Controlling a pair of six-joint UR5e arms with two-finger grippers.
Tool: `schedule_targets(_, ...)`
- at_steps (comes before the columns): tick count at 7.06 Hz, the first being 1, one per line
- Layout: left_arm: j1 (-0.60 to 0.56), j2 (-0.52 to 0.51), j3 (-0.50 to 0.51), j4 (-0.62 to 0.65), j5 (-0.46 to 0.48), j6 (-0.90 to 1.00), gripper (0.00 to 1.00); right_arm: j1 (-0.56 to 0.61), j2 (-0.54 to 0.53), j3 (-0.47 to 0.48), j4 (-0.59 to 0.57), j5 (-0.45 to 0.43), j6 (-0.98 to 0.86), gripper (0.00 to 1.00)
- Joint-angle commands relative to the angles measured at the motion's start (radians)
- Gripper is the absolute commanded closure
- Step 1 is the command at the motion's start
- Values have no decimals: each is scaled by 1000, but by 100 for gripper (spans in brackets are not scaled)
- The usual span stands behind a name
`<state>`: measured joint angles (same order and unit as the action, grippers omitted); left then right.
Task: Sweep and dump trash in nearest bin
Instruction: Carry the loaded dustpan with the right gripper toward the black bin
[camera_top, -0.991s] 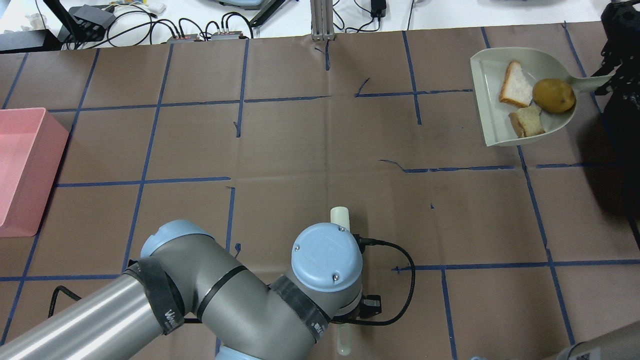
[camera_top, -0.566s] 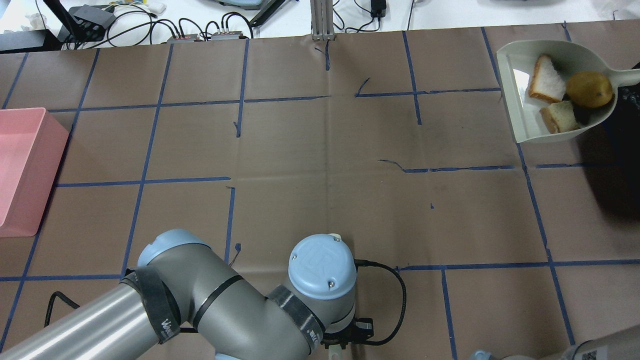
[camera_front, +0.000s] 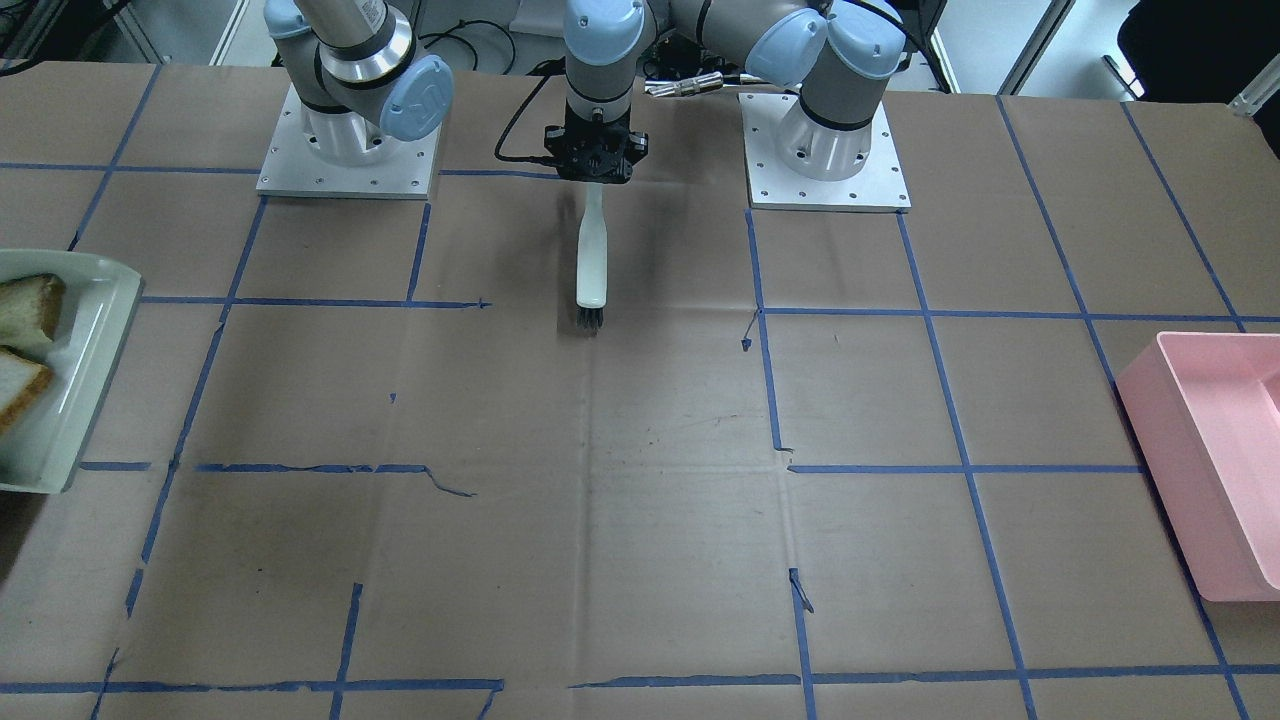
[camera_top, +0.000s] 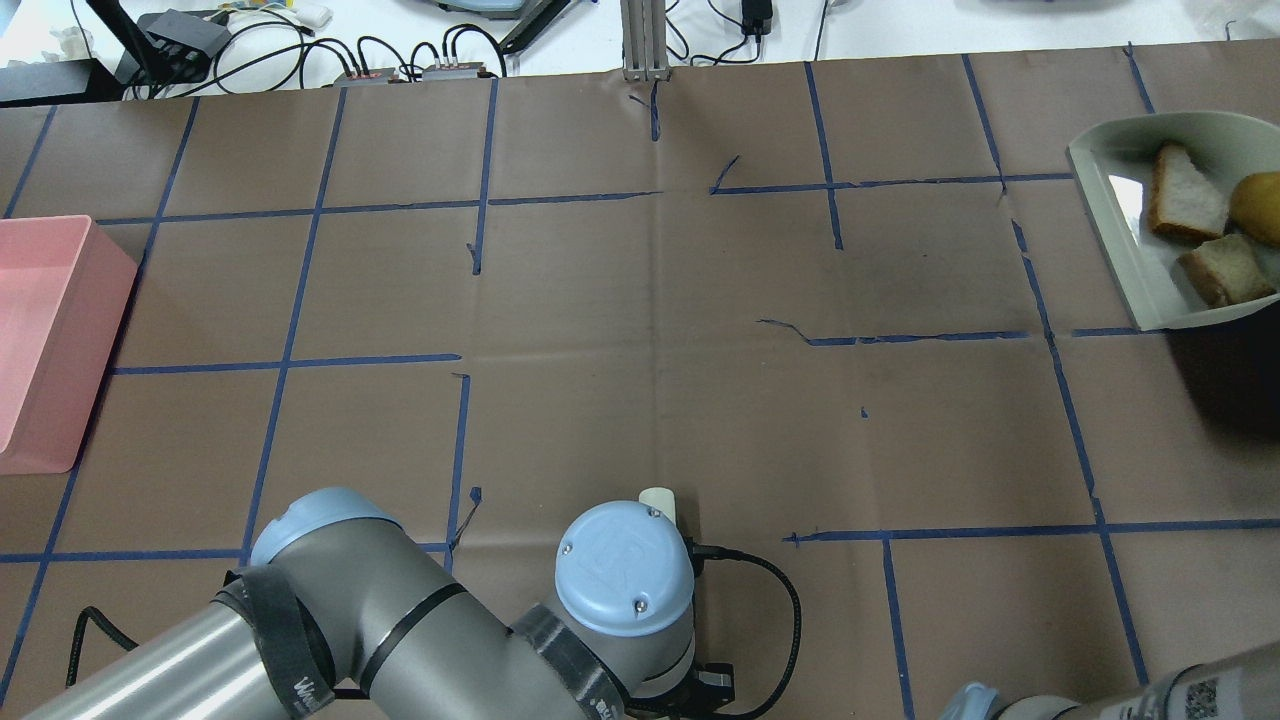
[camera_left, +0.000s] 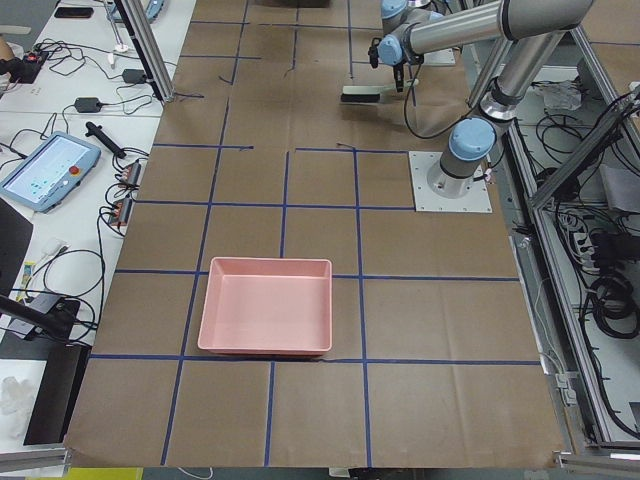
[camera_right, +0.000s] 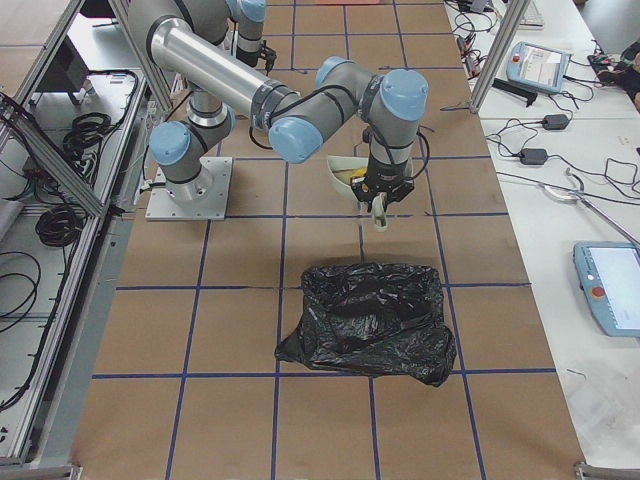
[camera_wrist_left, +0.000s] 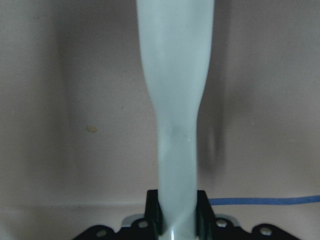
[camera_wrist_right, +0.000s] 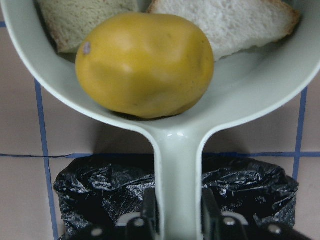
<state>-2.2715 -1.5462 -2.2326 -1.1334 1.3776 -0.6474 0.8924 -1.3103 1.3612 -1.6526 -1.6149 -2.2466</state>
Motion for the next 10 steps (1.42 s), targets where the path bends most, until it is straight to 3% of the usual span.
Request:
schedule_targets(1,-2,-17,-1,6,6,-3,100,-77,8,-4,-13,6,-83,100)
schedule_targets(5,-6,-43,4,53,12,-4,100,-216,52,-55,-21,39,-172,100)
schedule_targets(10,-14,-52,4,60,46,-15,100,-305,340,-428,-21,32,-335,100)
